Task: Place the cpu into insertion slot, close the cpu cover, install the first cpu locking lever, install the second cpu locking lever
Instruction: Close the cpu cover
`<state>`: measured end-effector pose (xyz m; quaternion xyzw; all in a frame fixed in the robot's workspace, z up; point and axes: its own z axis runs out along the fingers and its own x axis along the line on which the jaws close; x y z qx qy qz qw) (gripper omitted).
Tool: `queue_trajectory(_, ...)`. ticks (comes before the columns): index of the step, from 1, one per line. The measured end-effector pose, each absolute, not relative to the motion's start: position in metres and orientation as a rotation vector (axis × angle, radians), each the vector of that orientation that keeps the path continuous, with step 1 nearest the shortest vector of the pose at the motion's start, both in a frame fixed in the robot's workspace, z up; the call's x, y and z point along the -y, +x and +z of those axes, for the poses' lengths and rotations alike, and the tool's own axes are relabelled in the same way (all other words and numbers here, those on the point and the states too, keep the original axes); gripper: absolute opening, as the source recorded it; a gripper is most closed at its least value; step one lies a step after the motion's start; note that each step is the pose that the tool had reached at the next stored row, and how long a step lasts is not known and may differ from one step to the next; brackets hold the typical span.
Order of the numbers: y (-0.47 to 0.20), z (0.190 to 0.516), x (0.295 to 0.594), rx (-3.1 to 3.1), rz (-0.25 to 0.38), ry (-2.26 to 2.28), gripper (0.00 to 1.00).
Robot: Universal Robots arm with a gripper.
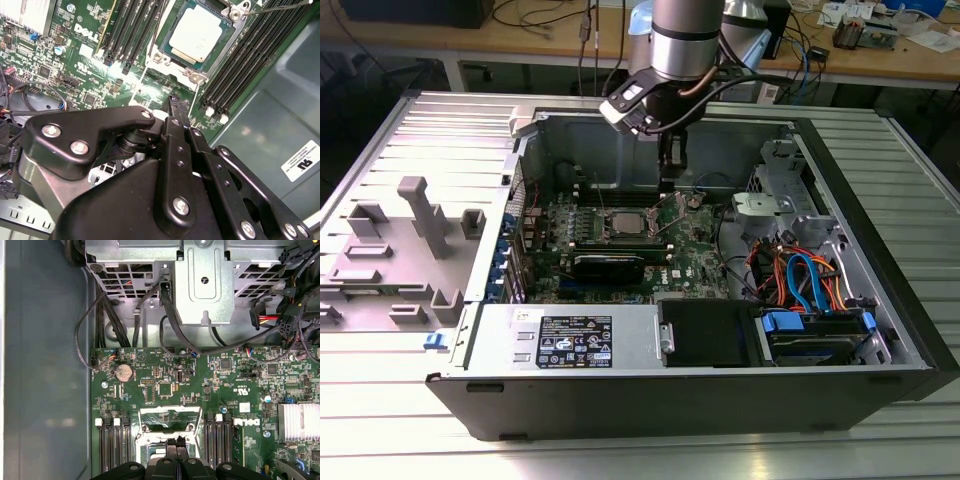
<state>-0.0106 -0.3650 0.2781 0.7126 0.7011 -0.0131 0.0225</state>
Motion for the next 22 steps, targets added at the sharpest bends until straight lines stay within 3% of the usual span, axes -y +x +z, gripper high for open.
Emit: queue_trajectory(22, -0.0057, 0.2781, 0.3650, -2.172, -0.041, 2.207, 0.11)
